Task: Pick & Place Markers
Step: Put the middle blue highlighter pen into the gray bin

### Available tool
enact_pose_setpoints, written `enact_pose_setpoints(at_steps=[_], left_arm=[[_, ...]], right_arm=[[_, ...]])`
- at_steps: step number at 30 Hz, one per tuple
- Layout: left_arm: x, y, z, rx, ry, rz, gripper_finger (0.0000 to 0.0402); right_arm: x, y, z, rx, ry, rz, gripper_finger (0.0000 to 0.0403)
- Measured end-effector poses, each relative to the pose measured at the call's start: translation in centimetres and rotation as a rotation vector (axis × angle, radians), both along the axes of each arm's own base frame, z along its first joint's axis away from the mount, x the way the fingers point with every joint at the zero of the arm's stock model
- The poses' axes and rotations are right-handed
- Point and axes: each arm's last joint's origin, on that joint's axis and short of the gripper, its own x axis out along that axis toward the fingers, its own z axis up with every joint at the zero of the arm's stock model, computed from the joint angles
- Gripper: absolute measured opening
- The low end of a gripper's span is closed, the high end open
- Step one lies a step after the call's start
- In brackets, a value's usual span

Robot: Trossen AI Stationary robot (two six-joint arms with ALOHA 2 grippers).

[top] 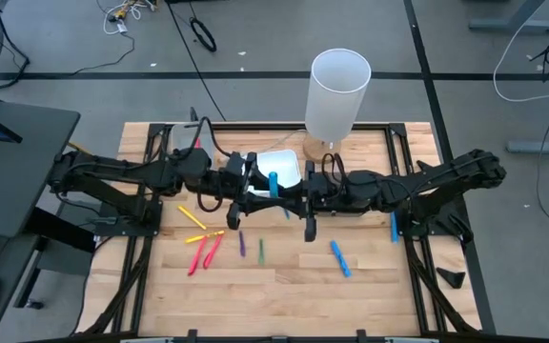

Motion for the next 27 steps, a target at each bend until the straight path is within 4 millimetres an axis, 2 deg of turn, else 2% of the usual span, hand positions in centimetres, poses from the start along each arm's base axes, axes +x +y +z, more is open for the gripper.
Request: enact_pose_setpoints(at_steps=[4,10,17,20,27], left_arm=[[0.0,0.0,0.0,-0.001,0.0,0.014,0.014],[0.0,0.1,0.0,0.004,0.0,0.033,0.0067],[0.1,0.2,-0.1,-0.018,0.006,0.082,0.0066],[-0.1,0.6,-0.1,-0.064,0.025,0.139,0.0066],[-0.7,2.3,-1.1,-0.255,0.182,0.248,0.0066]], right_arm=[[0.0,0.0,0.0,0.0,-0.001,0.0,0.0037],[0.0,0.0,0.1,0.016,-0.003,0.003,0.0044],[-0.1,0.0,0.1,0.062,-0.002,0.016,0.0142],[-0.7,0.0,0.3,0.052,0.037,0.047,0.0176],[-3.4,-0.6,1.0,0.029,0.155,0.057,0.0208]])
